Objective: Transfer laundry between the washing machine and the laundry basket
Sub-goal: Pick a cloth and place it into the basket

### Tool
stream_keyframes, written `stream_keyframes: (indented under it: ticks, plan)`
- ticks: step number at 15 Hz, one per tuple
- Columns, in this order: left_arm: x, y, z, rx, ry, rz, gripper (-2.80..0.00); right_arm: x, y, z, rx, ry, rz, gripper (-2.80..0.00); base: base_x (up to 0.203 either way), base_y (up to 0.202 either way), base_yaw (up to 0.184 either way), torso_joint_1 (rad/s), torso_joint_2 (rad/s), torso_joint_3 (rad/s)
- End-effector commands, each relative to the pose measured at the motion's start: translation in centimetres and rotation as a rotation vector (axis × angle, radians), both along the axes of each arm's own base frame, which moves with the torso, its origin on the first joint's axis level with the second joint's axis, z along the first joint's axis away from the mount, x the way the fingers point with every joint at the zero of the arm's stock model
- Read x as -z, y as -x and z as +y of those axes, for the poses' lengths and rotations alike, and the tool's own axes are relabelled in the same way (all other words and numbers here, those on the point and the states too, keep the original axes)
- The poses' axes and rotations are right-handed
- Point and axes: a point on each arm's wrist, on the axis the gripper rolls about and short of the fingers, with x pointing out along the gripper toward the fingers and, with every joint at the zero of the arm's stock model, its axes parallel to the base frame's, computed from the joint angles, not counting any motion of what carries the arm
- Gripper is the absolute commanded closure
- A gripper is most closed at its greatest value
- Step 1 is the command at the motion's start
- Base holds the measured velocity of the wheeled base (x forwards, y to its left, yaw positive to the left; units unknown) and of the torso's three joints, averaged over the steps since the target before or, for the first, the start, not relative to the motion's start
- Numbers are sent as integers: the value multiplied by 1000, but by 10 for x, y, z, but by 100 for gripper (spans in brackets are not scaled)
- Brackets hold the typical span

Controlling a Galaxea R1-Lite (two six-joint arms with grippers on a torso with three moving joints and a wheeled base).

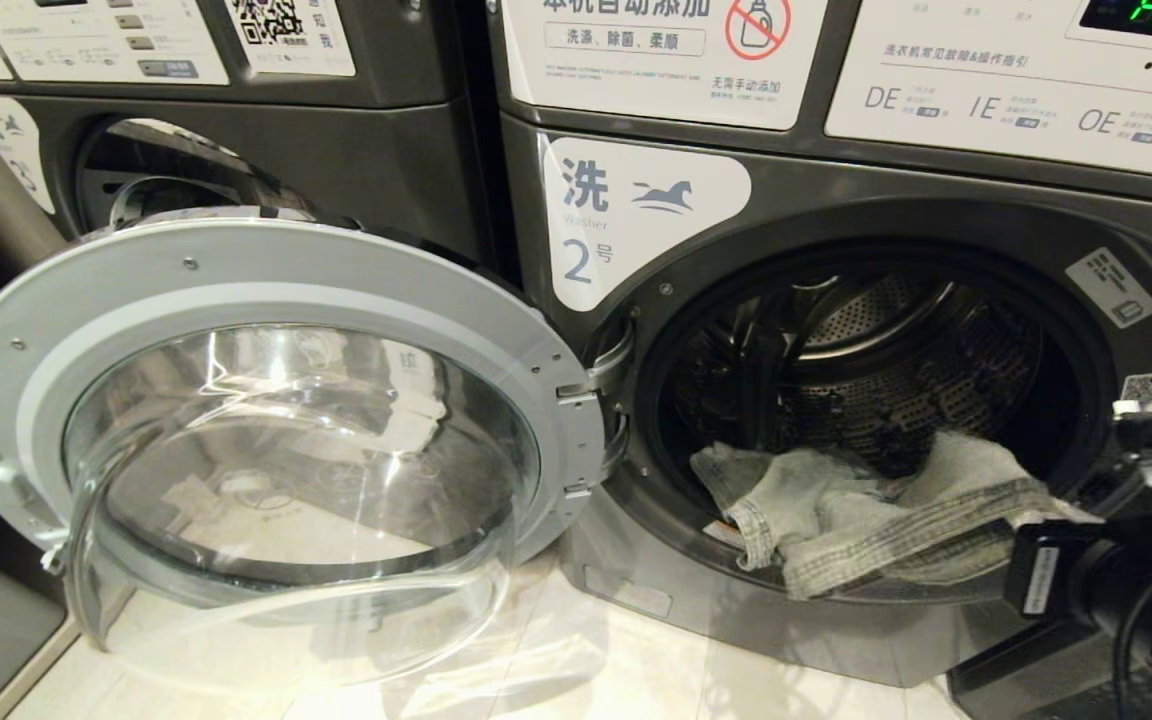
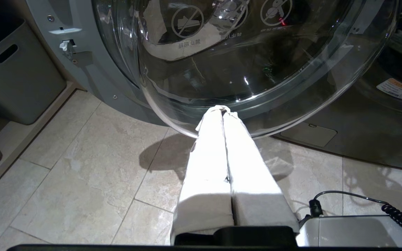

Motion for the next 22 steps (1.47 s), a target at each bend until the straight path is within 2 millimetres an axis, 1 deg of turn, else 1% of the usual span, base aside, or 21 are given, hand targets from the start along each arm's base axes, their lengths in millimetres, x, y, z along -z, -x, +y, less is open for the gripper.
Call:
stream_keyframes:
  ticks: [1, 3, 5, 7, 8, 10, 11, 13, 16, 17, 19, 22]
  plan:
    - [0, 0, 0, 0, 0, 0, 0, -31, 33, -23, -15, -44, -155, 0, 0, 0, 0, 0, 0, 0]
    - [0, 0, 0, 0, 0, 0, 0, -42, 55, -41, 10, -26, -210, 0, 0, 0, 0, 0, 0, 0]
    - [0, 0, 0, 0, 0, 0, 0, -54, 79, -59, 23, -12, -227, 0, 0, 0, 0, 0, 0, 0]
    - [0, 0, 0, 0, 0, 0, 0, -77, 97, -73, 22, -17, -242, 0, 0, 0, 0, 0, 0, 0]
    - [0, 0, 0, 0, 0, 0, 0, -86, 108, -81, 12, -30, -262, 0, 0, 0, 0, 0, 0, 0]
    - [0, 0, 0, 0, 0, 0, 0, -89, 120, -89, -16, -49, -289, 0, 0, 0, 0, 0, 0, 0]
    - [0, 0, 0, 0, 0, 0, 0, -89, 124, -92, -38, -59, -300, 0, 0, 0, 0, 0, 0, 0]
    - [0, 0, 0, 0, 0, 0, 0, -86, 124, -92, -56, -30, -263, 0, 0, 0, 0, 0, 0, 0]
    - [0, 0, 0, 0, 0, 0, 0, -75, 121, -89, -83, -2, -214, 0, 0, 0, 0, 0, 0, 0]
    - [0, 0, 0, 0, 0, 0, 0, -68, 120, -88, -89, 29, -180, 0, 0, 0, 0, 0, 0, 0]
    - [0, 0, 0, 0, 0, 0, 0, -67, 121, -89, -82, 69, -127, 0, 0, 0, 0, 0, 0, 0]
    - [0, 0, 0, 0, 0, 0, 0, -66, 119, -87, -106, 83, -110, 0, 0, 0, 0, 0, 0, 0]
